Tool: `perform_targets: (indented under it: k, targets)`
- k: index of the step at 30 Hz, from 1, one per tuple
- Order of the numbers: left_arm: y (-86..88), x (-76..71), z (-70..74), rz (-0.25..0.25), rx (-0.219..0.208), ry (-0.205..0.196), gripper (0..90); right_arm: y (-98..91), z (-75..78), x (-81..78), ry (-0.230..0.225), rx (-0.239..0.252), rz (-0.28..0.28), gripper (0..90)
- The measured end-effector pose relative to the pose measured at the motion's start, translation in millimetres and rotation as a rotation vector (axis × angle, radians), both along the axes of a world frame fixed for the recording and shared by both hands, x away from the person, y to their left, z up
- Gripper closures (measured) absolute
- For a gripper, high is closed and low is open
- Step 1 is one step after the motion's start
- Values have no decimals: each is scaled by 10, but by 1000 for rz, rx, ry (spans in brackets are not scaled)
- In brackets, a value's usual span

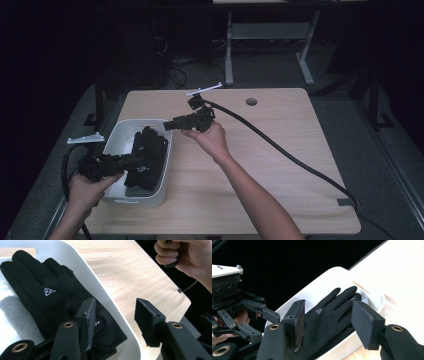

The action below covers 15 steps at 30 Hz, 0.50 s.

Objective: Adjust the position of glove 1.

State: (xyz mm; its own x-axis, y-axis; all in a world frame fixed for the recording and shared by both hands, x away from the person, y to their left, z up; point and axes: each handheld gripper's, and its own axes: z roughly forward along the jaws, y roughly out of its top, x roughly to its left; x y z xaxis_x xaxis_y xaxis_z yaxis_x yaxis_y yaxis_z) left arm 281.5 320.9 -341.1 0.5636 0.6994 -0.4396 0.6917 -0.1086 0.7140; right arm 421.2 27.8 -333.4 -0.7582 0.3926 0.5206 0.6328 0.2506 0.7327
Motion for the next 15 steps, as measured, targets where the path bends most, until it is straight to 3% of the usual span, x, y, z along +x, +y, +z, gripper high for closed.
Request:
perform_targets:
  k: [12,15]
  targets:
    - [-69,24,30,-15,-17,1,408,-49,11,1,-1,-21,-5,414]
    - [-92,30,53,-17,-20,-3,391,-112,29,-3,-3,6,-17,413]
